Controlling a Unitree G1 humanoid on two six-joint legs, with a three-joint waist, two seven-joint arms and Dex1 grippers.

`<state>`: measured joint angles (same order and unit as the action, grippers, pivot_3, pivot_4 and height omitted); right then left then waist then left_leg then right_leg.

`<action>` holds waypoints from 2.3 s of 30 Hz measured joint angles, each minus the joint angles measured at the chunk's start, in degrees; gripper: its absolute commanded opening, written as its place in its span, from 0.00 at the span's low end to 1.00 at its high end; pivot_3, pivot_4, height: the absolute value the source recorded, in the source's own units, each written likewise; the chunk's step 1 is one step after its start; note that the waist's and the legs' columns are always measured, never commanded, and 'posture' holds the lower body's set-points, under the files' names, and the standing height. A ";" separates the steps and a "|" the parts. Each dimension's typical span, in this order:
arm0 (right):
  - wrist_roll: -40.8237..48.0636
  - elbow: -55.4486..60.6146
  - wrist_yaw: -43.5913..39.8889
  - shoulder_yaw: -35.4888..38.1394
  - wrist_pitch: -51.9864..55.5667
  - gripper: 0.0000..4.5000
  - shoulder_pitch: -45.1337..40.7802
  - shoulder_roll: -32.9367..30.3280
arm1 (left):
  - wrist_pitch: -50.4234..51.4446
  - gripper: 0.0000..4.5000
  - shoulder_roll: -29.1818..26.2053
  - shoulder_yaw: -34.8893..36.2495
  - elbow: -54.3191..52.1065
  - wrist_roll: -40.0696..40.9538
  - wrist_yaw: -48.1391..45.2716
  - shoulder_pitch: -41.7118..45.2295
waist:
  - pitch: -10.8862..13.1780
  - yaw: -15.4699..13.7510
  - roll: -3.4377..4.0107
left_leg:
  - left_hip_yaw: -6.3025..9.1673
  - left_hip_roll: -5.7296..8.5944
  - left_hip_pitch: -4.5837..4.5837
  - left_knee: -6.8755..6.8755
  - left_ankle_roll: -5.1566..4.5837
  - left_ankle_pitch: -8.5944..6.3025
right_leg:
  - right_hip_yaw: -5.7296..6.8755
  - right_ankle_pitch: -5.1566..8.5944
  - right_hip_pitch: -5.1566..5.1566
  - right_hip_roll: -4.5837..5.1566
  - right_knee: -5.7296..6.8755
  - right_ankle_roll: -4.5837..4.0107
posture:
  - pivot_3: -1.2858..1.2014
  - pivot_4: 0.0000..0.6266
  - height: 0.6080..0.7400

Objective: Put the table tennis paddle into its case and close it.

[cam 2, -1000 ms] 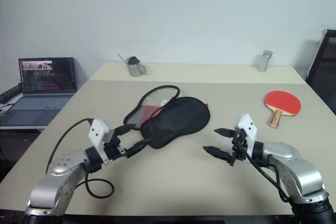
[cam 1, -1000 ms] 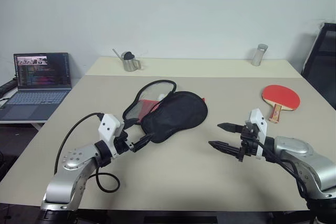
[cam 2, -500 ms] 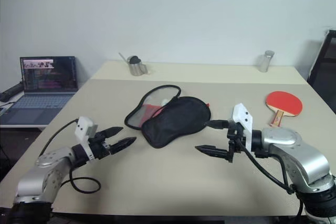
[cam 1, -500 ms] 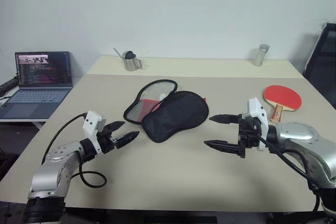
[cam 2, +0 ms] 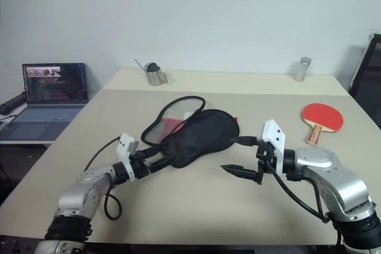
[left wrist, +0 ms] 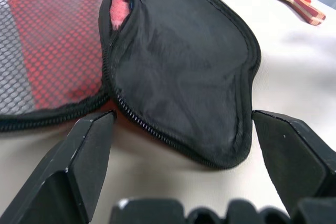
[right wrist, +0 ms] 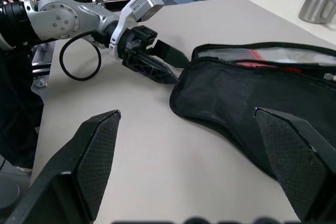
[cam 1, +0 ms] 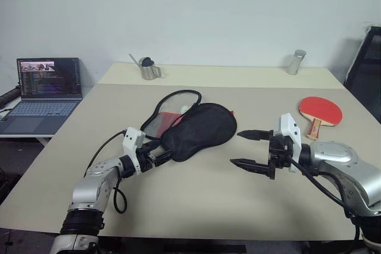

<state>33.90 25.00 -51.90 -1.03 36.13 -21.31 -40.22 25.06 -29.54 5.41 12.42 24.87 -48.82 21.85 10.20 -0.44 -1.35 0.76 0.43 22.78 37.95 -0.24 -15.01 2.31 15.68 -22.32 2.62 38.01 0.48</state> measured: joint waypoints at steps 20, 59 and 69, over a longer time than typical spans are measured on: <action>1.17 1.17 3.85 1.93 0.28 1.00 1.90 0.24 | 10.57 0.40 8.63 -0.63 1.49 1.14 5.01 3.73 | -0.01 -0.31 -0.01 | 0.01 0.03 -0.01 0.05 0.00 0.00 | 0.01 -0.01 0.03 0.00 0.02 0.01 | 0.52 0.24 1.00; 3.30 4.78 10.35 4.86 4.55 1.00 3.87 -0.89 | 18.19 0.86 7.18 -18.59 -9.06 -1.96 -3.76 5.67 | -0.03 0.56 0.02 | -0.01 -0.01 -0.11 0.00 0.02 0.01 | -0.08 0.01 0.05 -0.07 0.05 -0.01 | 0.52 0.24 1.00; 5.79 1.16 25.04 6.06 20.75 1.00 0.17 6.24 | 11.74 0.86 -6.72 -18.65 -22.52 -1.16 -13.04 -5.51 | -0.04 0.39 0.09 | -0.01 -0.03 -0.05 -0.02 0.02 0.01 | -0.08 0.05 0.00 -0.02 0.05 -0.09 | 0.52 0.24 1.00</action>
<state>39.69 26.16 -26.87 5.03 56.88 -21.14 -33.98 36.80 -36.26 -13.24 -10.10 23.71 -61.86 16.34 10.16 -0.05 -1.26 0.75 0.40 22.73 37.93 -0.22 -15.00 2.23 15.74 -22.32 2.60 38.06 0.38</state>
